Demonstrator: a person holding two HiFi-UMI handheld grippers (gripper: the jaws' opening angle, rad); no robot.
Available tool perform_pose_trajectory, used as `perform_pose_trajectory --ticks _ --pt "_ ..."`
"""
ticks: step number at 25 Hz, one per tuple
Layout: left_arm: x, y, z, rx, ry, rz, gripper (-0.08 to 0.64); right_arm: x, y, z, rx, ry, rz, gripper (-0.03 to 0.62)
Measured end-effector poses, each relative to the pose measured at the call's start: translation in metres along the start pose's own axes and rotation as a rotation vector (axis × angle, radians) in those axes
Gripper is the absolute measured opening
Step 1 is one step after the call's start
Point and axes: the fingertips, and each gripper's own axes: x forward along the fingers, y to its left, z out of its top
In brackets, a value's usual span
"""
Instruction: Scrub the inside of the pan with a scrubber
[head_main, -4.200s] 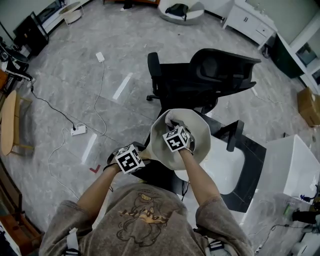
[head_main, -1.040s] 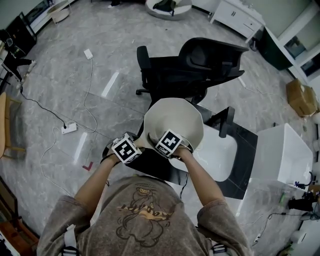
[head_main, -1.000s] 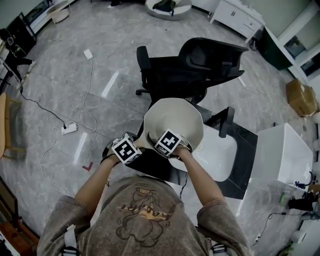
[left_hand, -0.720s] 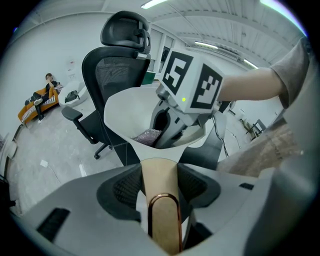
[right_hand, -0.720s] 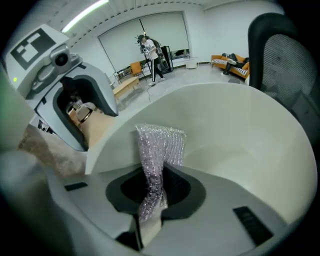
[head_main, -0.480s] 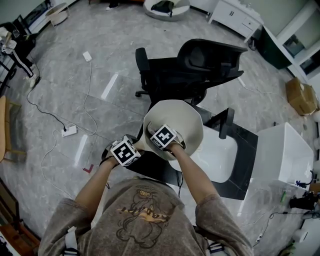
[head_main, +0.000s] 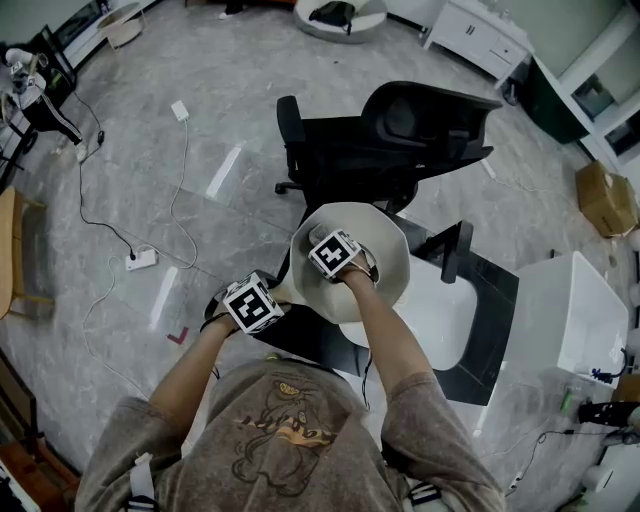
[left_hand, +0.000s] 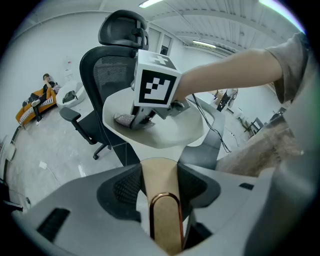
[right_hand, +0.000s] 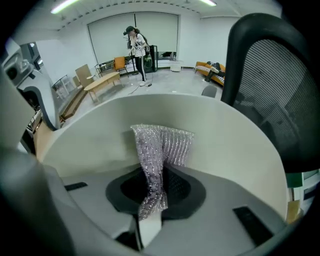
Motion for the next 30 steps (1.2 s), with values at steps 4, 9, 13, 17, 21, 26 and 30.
perform_pose_trajectory --ticks 4,9,13,17,21,26,30 --pt "-0.001 -0.001 -0.001 -0.006 0.002 0.001 0.237 0.002 -0.016 0.003 -0.017 -0.022 -0.013 0.072" --pt "0.0 0.0 -0.001 -0.008 0.001 -0.002 0.237 0.002 -0.037 -0.014 -0.046 0.012 -0.052 0.073" --pt "-0.002 -0.001 -0.001 -0.011 0.002 -0.004 0.236 -0.004 -0.05 -0.032 -0.033 0.048 -0.065 0.074" --pt "-0.003 -0.002 -0.001 -0.015 0.004 -0.006 0.236 -0.011 -0.06 -0.052 0.021 0.085 -0.07 0.074" --pt "-0.004 -0.001 0.0 -0.015 0.005 0.0 0.236 -0.017 -0.064 -0.065 0.062 0.101 -0.067 0.073" --pt "-0.004 -0.001 0.0 -0.022 0.006 0.0 0.236 -0.021 -0.059 -0.082 0.113 0.128 -0.026 0.073" --pt "-0.002 -0.001 0.001 -0.022 0.0 0.003 0.236 -0.024 -0.054 -0.093 0.134 0.14 -0.011 0.074"
